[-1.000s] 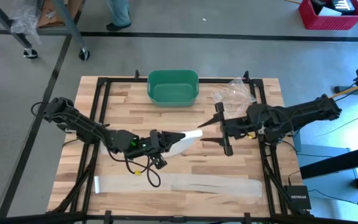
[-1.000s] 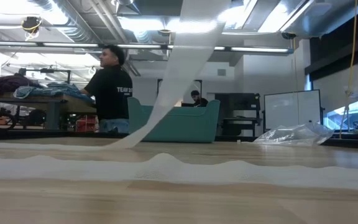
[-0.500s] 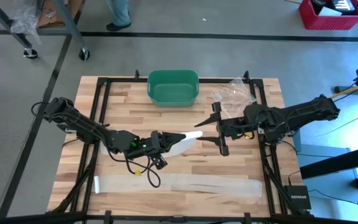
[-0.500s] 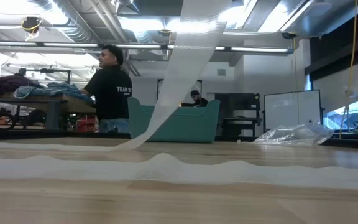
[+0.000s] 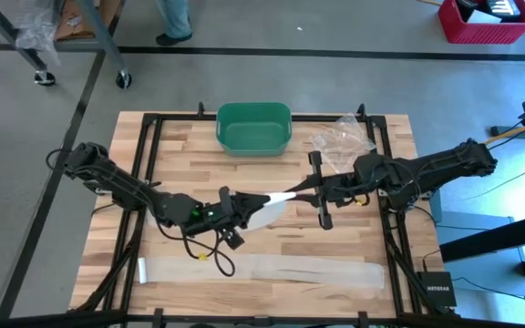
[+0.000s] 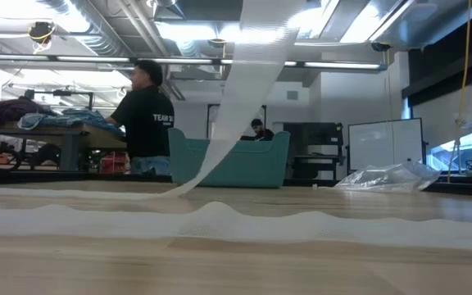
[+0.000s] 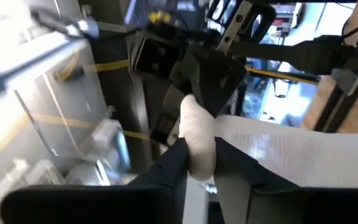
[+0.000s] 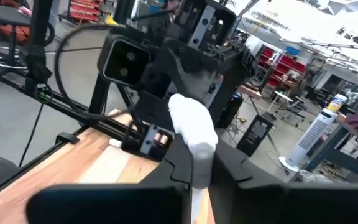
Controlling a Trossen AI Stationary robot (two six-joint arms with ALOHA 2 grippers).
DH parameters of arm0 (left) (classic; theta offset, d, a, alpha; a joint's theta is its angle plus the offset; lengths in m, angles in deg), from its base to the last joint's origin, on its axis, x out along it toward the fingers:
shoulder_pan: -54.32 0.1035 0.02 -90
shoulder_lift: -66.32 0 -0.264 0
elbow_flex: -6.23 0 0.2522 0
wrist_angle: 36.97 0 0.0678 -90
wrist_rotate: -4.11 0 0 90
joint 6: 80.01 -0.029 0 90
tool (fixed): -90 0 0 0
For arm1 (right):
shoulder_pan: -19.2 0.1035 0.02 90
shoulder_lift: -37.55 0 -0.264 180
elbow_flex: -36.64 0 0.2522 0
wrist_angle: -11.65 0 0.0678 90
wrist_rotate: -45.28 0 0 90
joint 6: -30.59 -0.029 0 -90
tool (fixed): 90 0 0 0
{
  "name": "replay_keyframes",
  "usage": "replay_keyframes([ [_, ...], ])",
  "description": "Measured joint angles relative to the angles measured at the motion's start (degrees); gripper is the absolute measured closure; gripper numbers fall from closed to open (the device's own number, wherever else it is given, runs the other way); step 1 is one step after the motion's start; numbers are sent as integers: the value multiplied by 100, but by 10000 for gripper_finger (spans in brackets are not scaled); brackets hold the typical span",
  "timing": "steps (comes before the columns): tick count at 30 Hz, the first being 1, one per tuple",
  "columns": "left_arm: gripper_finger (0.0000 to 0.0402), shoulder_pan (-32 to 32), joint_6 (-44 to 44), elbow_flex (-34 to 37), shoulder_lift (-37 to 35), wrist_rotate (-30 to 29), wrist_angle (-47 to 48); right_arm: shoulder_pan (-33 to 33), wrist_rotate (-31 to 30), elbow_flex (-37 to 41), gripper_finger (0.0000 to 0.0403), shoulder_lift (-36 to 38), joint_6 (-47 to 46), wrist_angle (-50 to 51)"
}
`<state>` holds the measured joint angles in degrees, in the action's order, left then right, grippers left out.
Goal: Roll bandage
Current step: Roll the top white bandage
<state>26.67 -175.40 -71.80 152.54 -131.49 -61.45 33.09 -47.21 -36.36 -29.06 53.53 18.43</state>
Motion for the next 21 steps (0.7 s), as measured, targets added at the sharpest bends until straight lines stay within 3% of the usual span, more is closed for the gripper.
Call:
replay_keyframes([
  [4, 292, -167, 853, 0, -59, -768, 0, -2, -239, 0, 362, 6, 78, -5],
  [9, 250, -305, 2434, 0, -88, -1441, -21, -4, -287, 0, 374, 7, 419, -49],
  [17, 234, -192, 3814, 0, -304, -1536, 148, -4, -975, 0, 369, 7, 1377, 101],
  [21, 234, -202, 5167, 0, -835, -1433, 1379, -5, -1190, -2, 374, 7, 1730, 101],
])
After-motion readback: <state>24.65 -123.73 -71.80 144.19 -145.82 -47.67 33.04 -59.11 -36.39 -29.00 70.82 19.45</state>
